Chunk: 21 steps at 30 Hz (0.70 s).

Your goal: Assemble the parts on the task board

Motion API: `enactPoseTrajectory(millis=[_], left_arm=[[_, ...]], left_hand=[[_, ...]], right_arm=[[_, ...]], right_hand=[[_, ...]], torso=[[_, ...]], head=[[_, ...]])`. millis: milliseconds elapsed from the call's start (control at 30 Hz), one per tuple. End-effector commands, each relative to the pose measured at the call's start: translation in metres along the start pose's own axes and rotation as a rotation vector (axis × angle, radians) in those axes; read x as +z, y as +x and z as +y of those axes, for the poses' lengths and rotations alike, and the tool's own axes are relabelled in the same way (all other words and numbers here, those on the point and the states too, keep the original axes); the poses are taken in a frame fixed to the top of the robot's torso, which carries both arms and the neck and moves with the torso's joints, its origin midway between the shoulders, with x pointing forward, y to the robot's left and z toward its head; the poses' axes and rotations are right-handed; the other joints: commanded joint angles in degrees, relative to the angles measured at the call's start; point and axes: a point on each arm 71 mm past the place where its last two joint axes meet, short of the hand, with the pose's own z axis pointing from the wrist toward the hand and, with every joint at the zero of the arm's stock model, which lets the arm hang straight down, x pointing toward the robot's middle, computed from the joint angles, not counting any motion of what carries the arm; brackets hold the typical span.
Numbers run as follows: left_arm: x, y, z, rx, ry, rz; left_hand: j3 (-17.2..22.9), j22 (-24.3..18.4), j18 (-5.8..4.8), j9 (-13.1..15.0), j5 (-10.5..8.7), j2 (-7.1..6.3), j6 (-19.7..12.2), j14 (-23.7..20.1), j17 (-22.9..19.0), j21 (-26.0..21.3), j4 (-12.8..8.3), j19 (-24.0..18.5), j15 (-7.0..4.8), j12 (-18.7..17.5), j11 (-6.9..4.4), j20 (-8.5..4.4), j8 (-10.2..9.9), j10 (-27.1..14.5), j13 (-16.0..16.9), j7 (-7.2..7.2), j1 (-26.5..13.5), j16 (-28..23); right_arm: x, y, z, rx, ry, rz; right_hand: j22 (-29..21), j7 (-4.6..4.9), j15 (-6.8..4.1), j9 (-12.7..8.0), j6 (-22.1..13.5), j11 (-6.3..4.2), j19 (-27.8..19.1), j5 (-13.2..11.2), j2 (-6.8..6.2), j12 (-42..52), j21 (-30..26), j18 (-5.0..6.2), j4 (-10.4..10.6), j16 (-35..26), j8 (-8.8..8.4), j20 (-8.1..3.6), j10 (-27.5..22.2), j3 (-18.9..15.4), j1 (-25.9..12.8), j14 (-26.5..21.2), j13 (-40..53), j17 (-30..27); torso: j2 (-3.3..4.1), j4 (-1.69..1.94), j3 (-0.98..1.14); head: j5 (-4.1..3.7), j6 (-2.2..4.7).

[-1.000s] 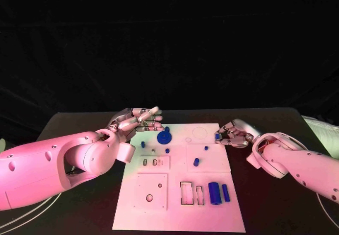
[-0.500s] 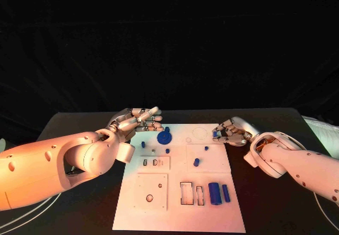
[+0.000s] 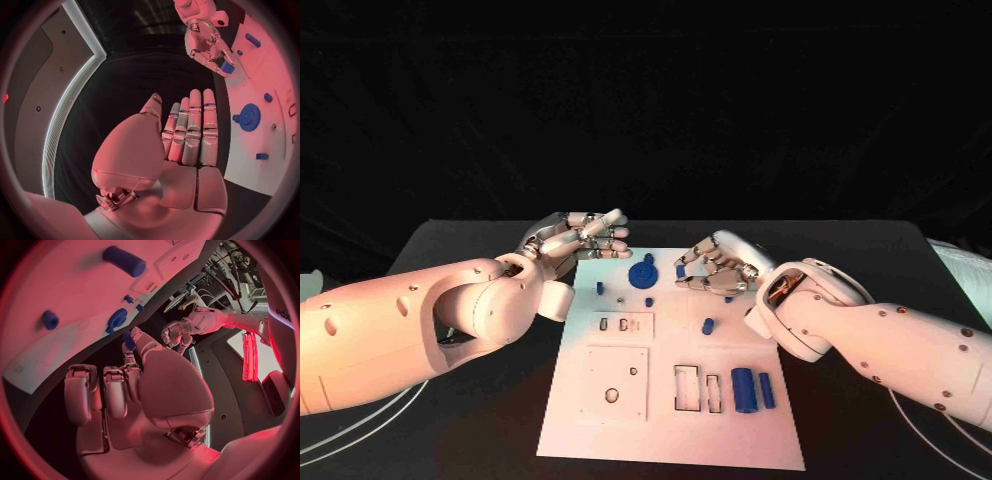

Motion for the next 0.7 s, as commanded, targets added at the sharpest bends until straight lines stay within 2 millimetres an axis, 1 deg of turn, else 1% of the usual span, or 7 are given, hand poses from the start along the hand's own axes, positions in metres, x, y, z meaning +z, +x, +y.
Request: enactPoseTrajectory(millis=[33, 167, 300, 367, 400, 433, 700], left_arm=[[0.001, 0.002, 0.0, -0.012, 0.006, 0.015], [0.001, 0.002, 0.0, -0.013, 0.007, 0.015], [0.001, 0.001, 0.0, -0.012, 0.007, 0.013], [0.001, 0.001, -0.001, -0.012, 0.007, 0.012], [0.001, 0.001, -0.001, -0.012, 0.007, 0.012], [0.001, 0.001, -0.001, -0.012, 0.007, 0.011], [0.001, 0.002, -0.001, -0.013, 0.008, 0.013]], left_hand=[[0.0, -0.1, 0.69, 0.1, 0.09, 0.01, -0.5, -0.2, 0.1, -0.4, -0.5, 0.0, 0.05, -0.3, -0.07, 0.3, -0.2, -0.5, 0.1, -0.06, 0.4, -0.4], [0.0, -0.1, 0.69, 0.1, 0.09, 0.01, -0.5, -0.2, 0.1, -0.4, -0.5, 0.0, 0.05, -0.3, -0.07, 0.3, -0.2, -0.5, 0.1, -0.06, 0.4, -0.4], [0.0, -0.1, 0.69, 0.1, 0.09, 0.01, -0.5, -0.2, 0.1, -0.4, -0.5, 0.0, 0.05, -0.3, -0.07, 0.3, -0.2, -0.5, 0.1, -0.06, 0.4, -0.4], [0.0, -0.1, 0.69, 0.1, 0.09, 0.01, -0.5, -0.2, 0.1, -0.4, -0.5, 0.0, 0.05, -0.3, -0.07, 0.3, -0.2, -0.5, 0.1, -0.06, 0.4, -0.4], [0.0, -0.1, 0.69, 0.1, 0.09, 0.01, -0.5, -0.2, 0.1, -0.4, -0.5, 0.0, 0.05, -0.3, -0.07, 0.3, -0.2, -0.5, 0.1, -0.06, 0.4, -0.4], [0.0, -0.1, 0.69, 0.1, 0.09, 0.01, -0.5, -0.2, 0.1, -0.4, -0.5, 0.0, 0.05, -0.3, -0.07, 0.3, -0.2, -0.5, 0.1, -0.06, 0.4, -0.4], [0.0, -0.1, 0.69, 0.1, 0.09, 0.01, -0.5, -0.2, 0.1, -0.4, -0.5, 0.0, 0.05, -0.3, -0.07, 0.3, -0.2, -0.5, 0.1, -0.06, 0.4, -0.4]], right_arm=[[0.006, 0.02, 0.01, -0.084, 0.004, 0.054], [0.012, 0.041, 0.018, -0.106, 0.002, 0.096], [0.016, 0.058, 0.022, -0.132, 0.0, 0.132], [0.017, 0.065, 0.024, -0.142, -0.001, 0.149], [0.017, 0.068, 0.025, -0.148, -0.002, 0.156], [0.018, 0.071, 0.026, -0.152, -0.003, 0.162], [0.021, 0.083, 0.032, -0.176, -0.008, 0.198]], right_hand=[[4.5, -1.71, -0.41, 0.8, 2.0, -0.39, 1.6, -0.2, 0.82, -0.2, 0.1, -0.33, 0.0, 0.3, 0.63, -0.44, 1.3, 0.2, 0.2, 6.0, 7.9, 14.9], [4.3, -1.64, -0.39, 0.8, 1.8, -0.34, 1.5, -0.5, 0.84, -0.4, 0.0, -0.29, -0.1, 0.2, 0.51, -0.45, 1.2, 0.3, 0.0, 6.0, 7.8, 14.8], [4.1, -1.61, -0.38, 0.8, 1.7, -0.31, 1.5, -0.6, 0.78, -0.5, -0.1, -0.26, -0.1, 0.1, 0.46, -0.45, 1.1, 0.3, -0.1, 6.0, 7.7, 14.7], [4.1, -1.61, -0.38, 0.8, 1.7, -0.31, 1.5, -0.6, 0.78, -0.5, -0.1, -0.26, -0.1, 0.1, 0.46, -0.45, 1.1, 0.3, -0.1, 6.0, 7.7, 14.7], [4.0, -1.58, -0.36, 0.8, 1.7, -0.29, 1.4, -0.7, 0.7, -0.6, -0.1, -0.23, -0.1, 0.1, 0.43, -0.44, 1.1, 0.3, -0.3, 5.9, 7.6, 14.6], [4.0, -1.58, -0.36, 0.8, 1.7, -0.29, 1.4, -0.7, 0.7, -0.6, -0.1, -0.23, -0.1, 0.1, 0.43, -0.44, 1.1, 0.3, -0.3, 5.9, 7.6, 14.6], [3.9, -1.57, -0.34, 0.8, 1.7, -0.26, 1.4, -0.8, 0.64, -0.7, -0.2, -0.21, -0.1, 0.0, 0.43, -0.44, 1.0, 0.3, -0.4, 5.9, 7.6, 14.5]], torso=[[-0.3, 0.63, -0.5], [-0.34, 1.09, -0.79], [-0.34, 1.31, -0.94], [-0.34, 1.12, -0.87], [-0.34, 1.13, -0.89], [-0.34, 1.06, -0.86], [-0.35, 0.99, -0.78]], head=[[0.32, -0.63], [0.44, -0.96], [0.6, -1.21], [0.92, -1.42], [0.97, -1.48], [1.1, -1.56], [1.47, -1.96]])
